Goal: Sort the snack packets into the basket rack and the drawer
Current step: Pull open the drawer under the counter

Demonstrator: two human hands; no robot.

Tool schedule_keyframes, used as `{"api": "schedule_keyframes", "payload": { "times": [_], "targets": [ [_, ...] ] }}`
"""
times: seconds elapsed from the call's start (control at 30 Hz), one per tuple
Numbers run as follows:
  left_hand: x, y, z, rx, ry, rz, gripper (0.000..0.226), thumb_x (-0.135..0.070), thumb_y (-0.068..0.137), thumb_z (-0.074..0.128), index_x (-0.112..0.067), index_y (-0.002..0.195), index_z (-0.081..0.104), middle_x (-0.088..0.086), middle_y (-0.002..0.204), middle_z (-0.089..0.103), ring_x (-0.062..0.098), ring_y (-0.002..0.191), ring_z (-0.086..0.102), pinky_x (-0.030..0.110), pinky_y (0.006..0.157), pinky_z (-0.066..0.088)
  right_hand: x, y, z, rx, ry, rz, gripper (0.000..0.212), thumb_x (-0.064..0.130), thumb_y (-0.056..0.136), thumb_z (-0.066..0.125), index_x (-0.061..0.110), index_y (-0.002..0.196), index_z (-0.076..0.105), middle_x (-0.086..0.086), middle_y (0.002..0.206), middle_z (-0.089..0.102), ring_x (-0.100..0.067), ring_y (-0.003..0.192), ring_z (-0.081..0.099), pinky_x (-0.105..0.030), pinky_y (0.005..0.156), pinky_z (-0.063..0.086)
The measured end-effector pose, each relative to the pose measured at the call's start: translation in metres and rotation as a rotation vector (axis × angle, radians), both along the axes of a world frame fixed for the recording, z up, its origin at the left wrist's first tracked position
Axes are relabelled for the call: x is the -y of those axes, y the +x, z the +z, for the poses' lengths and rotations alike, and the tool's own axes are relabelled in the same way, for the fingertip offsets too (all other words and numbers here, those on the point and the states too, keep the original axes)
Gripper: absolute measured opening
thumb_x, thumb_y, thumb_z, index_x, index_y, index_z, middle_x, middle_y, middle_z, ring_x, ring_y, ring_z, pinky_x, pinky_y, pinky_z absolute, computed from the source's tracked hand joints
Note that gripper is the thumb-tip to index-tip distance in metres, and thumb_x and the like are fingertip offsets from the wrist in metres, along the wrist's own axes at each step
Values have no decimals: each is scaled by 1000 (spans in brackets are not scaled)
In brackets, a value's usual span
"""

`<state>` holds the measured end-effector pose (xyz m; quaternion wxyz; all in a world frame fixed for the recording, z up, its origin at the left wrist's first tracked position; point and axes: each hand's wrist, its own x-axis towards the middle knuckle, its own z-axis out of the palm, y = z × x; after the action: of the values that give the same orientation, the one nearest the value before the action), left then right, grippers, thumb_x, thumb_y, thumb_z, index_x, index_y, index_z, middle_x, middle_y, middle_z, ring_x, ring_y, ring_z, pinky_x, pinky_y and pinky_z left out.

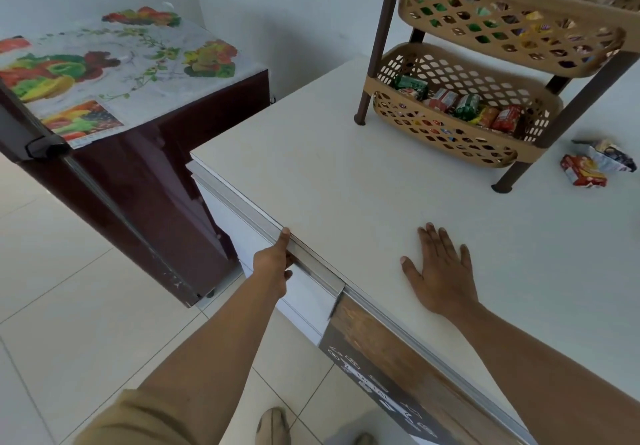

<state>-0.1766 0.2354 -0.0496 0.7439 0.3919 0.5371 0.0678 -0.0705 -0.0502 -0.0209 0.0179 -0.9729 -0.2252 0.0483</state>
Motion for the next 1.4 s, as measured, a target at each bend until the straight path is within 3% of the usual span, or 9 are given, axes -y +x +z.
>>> {"api": "schedule_keyframes", "payload": {
  "times": [0.23,0.37,0.57,0.67,0.73,0.83,0.97,1.07,1.4],
  "targets": [
    [0,-4,10,-94,41,-25,67,-65,61,80,-7,87,58,5,71,53,19,62,46,31,53,38,-30,-12,18,66,-52,93,62,45,99,20,14,153,16,-4,162,12,-24,149,5,-47,119,15],
    [0,-7,14,-130,32,-49,68,-68,58,80,-10,82,53,2,61,39,16,55,34,29,47,30,-65,-35,14,-121,32,290,61,42,102,23,17,154,8,-3,163,1,-21,149,-2,-45,120,6],
    [7,-21,22,-290,150,-39,101,-85,34,76,-7,94,53,1,69,47,15,53,42,23,42,35,-77,-45,3,-77,50,260,55,43,102,10,30,154,0,7,162,-4,-16,149,-7,-44,120,0],
    [11,-50,13,-404,366,-56,105,-77,54,76,-6,127,50,5,95,63,21,72,59,27,52,48,-77,-47,-1,-31,64,248,55,43,101,7,31,154,0,8,162,-2,-15,149,-6,-43,120,0],
    [7,-71,1,-450,498,-67,85,-63,70,74,-7,129,51,9,110,65,26,88,61,38,73,55,-78,-48,-3,1,65,244,55,43,100,7,31,154,3,7,162,1,-15,149,-3,-43,120,2],
    [3,-94,0,-496,610,-40,64,-41,80,72,-4,125,45,14,119,60,33,102,59,44,90,52,-78,-48,-5,10,69,245,56,43,100,6,30,154,5,7,162,4,-16,149,-1,-44,119,3],
    [6,-115,1,-715,1068,-221,90,-39,83,64,-6,149,13,21,148,26,36,136,30,46,108,33,-77,-48,-5,8,74,247,56,43,99,5,30,154,6,6,162,4,-16,149,0,-45,119,4],
    [-1,-125,1,-694,1400,-481,92,-49,84,60,-16,152,9,16,158,15,33,146,14,49,113,25,-77,-48,-6,10,64,246,57,43,99,5,30,154,5,6,162,4,-16,149,0,-45,119,5],
    [-3,-135,-8,-565,1505,-778,80,-59,93,42,-18,154,10,3,164,7,21,150,8,38,116,8,-77,-48,-1,-20,64,240,55,40,101,9,29,154,5,5,162,4,-17,149,0,-44,120,4]
  ]
}}
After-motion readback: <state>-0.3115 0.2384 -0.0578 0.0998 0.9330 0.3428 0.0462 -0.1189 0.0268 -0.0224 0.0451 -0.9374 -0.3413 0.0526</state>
